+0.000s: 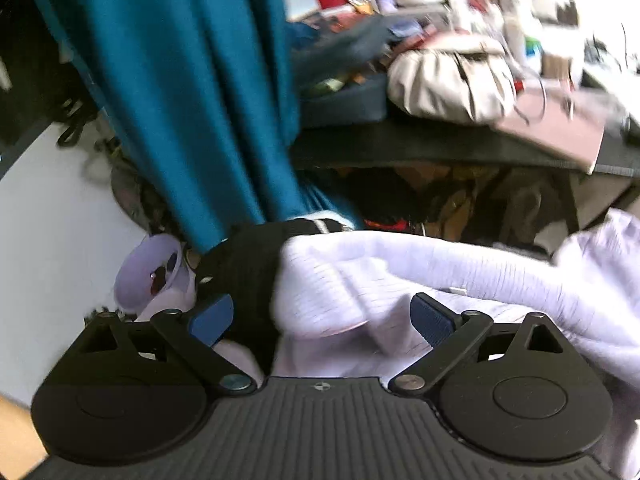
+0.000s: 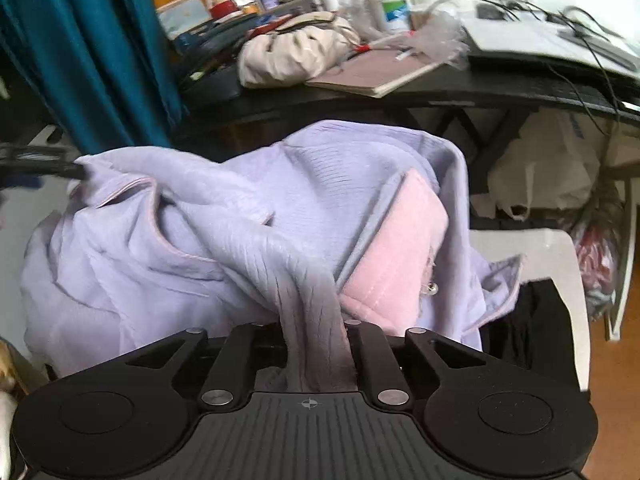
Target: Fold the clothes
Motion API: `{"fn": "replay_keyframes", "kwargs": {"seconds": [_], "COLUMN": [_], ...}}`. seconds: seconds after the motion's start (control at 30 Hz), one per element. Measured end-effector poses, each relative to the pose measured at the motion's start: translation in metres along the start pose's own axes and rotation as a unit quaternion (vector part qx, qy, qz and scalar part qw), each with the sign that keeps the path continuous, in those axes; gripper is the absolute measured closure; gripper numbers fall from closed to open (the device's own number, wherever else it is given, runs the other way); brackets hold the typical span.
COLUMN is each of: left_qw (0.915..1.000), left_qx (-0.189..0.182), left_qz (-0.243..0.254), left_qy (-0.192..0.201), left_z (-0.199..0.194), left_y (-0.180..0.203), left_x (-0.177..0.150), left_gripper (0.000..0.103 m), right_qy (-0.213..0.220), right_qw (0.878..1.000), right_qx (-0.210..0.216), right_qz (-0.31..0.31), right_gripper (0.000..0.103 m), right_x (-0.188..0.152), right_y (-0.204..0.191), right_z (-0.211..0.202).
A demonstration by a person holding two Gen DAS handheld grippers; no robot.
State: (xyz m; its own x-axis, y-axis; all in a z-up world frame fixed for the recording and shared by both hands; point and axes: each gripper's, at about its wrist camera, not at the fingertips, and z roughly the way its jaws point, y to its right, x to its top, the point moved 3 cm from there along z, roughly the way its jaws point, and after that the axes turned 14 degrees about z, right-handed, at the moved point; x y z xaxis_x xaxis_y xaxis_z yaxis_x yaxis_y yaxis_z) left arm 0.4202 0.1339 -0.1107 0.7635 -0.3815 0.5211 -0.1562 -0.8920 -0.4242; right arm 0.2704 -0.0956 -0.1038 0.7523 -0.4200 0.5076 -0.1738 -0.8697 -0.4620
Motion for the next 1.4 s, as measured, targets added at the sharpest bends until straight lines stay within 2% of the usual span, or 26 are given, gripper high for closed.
{"fn": "replay_keyframes", "kwargs": {"seconds": [0.07,0.1,0.17,0.2,0.27,0.33,0.4,0.47,0.5,0.57,0.63,0.7,0.73,0.8,0.83,0.87,0.93,1.0,1.1,1.17,1.23,1.4], "left_qw": [0.9996,0.9994,0.9994,0.9993,0.9990,0.9980,0.9950,0.9889,0.9858,0.9817,0.9816,0.9812,0.9813,0.9819,0.9824,0.9832,0.9844,0.9866,0.9916,0.9939,0.9958,0.9980], "left_qx": [-0.018,-0.021,-0.024,-0.028,-0.038,-0.054,-0.080,-0.111,-0.124,-0.138,-0.139,-0.141,-0.141,-0.140,-0.140,-0.139,-0.138,-0.125,-0.071,-0.046,-0.038,-0.063], "left_qz": [-0.005,-0.014,-0.022,-0.020,-0.019,-0.030,-0.056,-0.095,-0.110,-0.128,-0.128,-0.128,-0.127,-0.124,-0.120,-0.115,-0.104,-0.104,-0.103,-0.091,-0.075,-0.003], "left_qy": [-0.022,-0.022,-0.011,-0.012,-0.012,-0.014,-0.019,-0.025,-0.027,-0.029,-0.028,-0.030,-0.030,-0.030,-0.031,-0.031,-0.030,-0.015,0.030,0.043,0.039,-0.002], "left_z": [0.012,0.010,0.001,-0.004,-0.013,-0.020,-0.023,-0.025,-0.026,-0.027,-0.028,-0.028,-0.028,-0.027,-0.027,-0.028,-0.031,-0.041,-0.060,-0.066,-0.061,-0.031], "left_y": [0.007,0.008,0.009,0.009,0.010,0.007,0.002,-0.004,-0.006,-0.009,-0.009,-0.010,-0.009,-0.008,-0.008,-0.007,-0.010,-0.018,-0.034,-0.041,-0.041,-0.020], "left_x": [-0.002,-0.005,-0.011,-0.016,-0.025,-0.036,-0.047,-0.056,-0.060,-0.066,-0.068,-0.068,-0.068,-0.066,-0.065,-0.064,-0.061,-0.055,-0.041,-0.028,-0.015,0.002], "left_gripper": [0.041,0.047,0.059,0.062,0.064,0.066,0.069,0.070,0.072,0.072,0.071,0.069,0.068,0.064,0.064,0.062,0.053,0.026,0.007,0.005,0.005,0.005], "right_qy": [0.007,0.011,0.029,0.038,0.065,0.098,0.129,0.136,0.140,0.115,0.096,0.076,0.067,0.048,0.042,0.036,0.032,0.043,0.089,0.117,0.142,0.186], "right_qw": [1.000,0.999,0.998,0.997,0.995,0.990,0.984,0.978,0.975,0.970,0.967,0.971,0.973,0.978,0.978,0.978,0.980,0.980,0.977,0.976,0.975,0.972], "right_qx": [-0.006,-0.008,-0.003,-0.001,-0.003,-0.009,-0.007,0.002,0.007,0.005,-0.009,-0.016,-0.020,-0.028,-0.032,-0.035,-0.039,-0.041,-0.041,-0.034,-0.027,-0.007], "right_qz": [-0.025,-0.038,-0.059,-0.069,-0.082,-0.099,-0.124,-0.155,-0.171,-0.214,-0.234,-0.227,-0.219,-0.203,-0.202,-0.201,-0.194,-0.188,-0.188,-0.181,-0.172,-0.146], "right_gripper": [0.072,0.068,0.042,0.036,0.016,0.005,0.002,0.001,0.001,0.001,0.003,0.015,0.026,0.037,0.047,0.059,0.071,0.079,0.085,0.086,0.088,0.088], "right_x": [0.002,0.003,0.009,0.012,0.018,0.024,0.028,0.034,0.037,0.036,0.035,0.037,0.039,0.042,0.042,0.042,0.041,0.039,0.040,0.043,0.045,0.042], "right_y": [-0.012,-0.018,-0.030,-0.036,-0.046,-0.058,-0.071,-0.080,-0.085,-0.094,-0.095,-0.094,-0.093,-0.091,-0.092,-0.093,-0.098,-0.100,-0.098,-0.094,-0.089,-0.070], "right_z": [-0.001,-0.001,-0.004,-0.005,-0.008,-0.006,-0.003,0.004,0.008,0.028,0.051,0.069,0.077,0.093,0.099,0.104,0.110,0.107,0.088,0.073,0.057,0.021]}}
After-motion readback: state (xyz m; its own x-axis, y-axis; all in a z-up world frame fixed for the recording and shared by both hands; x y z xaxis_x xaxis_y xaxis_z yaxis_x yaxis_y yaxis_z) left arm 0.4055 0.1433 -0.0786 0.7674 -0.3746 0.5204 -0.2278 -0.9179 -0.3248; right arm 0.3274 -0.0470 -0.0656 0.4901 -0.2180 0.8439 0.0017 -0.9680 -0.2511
